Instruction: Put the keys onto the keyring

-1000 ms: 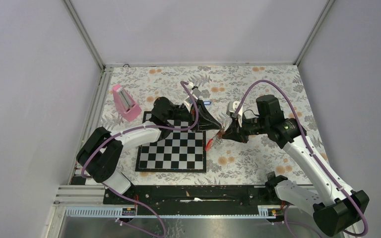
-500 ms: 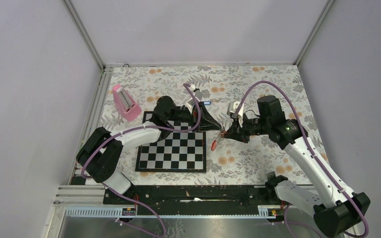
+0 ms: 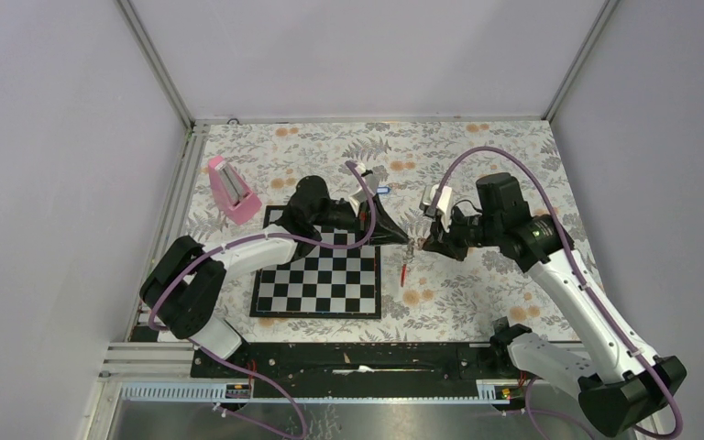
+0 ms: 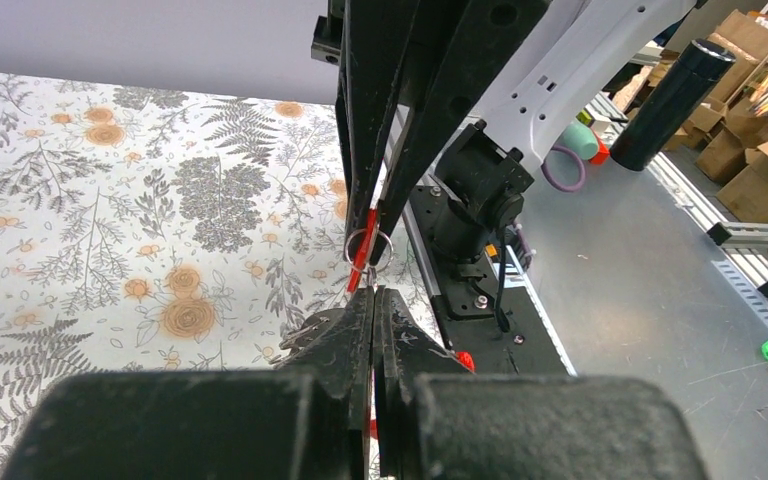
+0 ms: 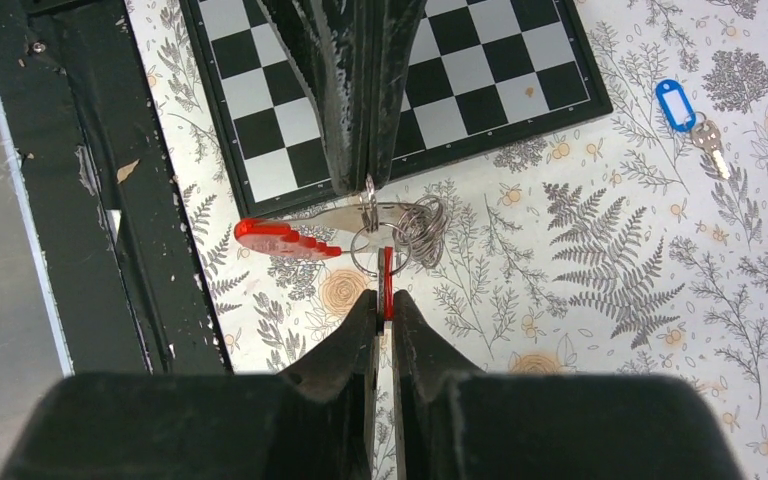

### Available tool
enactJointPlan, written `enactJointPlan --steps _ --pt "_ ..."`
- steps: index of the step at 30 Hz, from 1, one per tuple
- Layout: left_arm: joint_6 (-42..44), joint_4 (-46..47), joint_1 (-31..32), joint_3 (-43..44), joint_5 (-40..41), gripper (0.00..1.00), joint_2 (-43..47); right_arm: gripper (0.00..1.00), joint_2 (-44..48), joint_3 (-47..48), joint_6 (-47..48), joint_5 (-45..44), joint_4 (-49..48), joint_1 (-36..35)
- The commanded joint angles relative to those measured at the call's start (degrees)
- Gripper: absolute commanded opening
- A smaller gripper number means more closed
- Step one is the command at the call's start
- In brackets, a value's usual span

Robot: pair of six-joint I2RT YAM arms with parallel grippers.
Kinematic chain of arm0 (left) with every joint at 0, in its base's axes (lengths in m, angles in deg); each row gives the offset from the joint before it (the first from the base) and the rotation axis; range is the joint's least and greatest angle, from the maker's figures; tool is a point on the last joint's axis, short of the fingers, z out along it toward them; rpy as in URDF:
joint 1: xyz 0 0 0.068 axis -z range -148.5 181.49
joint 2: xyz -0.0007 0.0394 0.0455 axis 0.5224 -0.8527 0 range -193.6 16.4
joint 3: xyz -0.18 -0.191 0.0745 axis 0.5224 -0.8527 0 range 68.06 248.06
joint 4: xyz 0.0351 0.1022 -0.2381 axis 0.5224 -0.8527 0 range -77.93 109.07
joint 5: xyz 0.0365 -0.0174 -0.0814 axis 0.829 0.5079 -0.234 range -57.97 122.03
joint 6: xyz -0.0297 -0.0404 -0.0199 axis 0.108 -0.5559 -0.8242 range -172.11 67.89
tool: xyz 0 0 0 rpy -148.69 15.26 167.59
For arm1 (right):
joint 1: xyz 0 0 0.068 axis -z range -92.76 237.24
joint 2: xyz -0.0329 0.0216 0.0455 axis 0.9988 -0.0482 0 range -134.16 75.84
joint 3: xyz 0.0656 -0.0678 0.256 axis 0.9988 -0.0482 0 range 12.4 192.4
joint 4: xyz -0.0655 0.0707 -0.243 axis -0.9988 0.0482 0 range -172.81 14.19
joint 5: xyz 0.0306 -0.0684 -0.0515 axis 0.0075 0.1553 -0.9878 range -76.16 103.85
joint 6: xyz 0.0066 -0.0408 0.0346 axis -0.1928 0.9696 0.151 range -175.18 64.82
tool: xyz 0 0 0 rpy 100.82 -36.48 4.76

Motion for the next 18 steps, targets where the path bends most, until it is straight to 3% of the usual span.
enactJointPlan --steps 1,5,7,18 --pt "3.17 -0.97 -0.48 1.89 -0.54 0.0 2.01 0.0 -1.86 5.99 0.61 -3.55 3.29 0.23" --pt "3.33 -2.22 -0.43 2.86 0.25 0.0 1.31 0.0 -4.09 9.27 -0.45 -3.3 4.31 0.23" --pt "3.33 -2.8 -0.43 3.23 0.58 0.06 1.14 0.0 -4.56 10.3 -1.08 -3.58 4.21 0.23" --pt "7.37 -5.04 -2.71 0.66 1.64 0.61 5.17 0.0 -5.78 10.62 -2.17 -8.18 4.15 0.22"
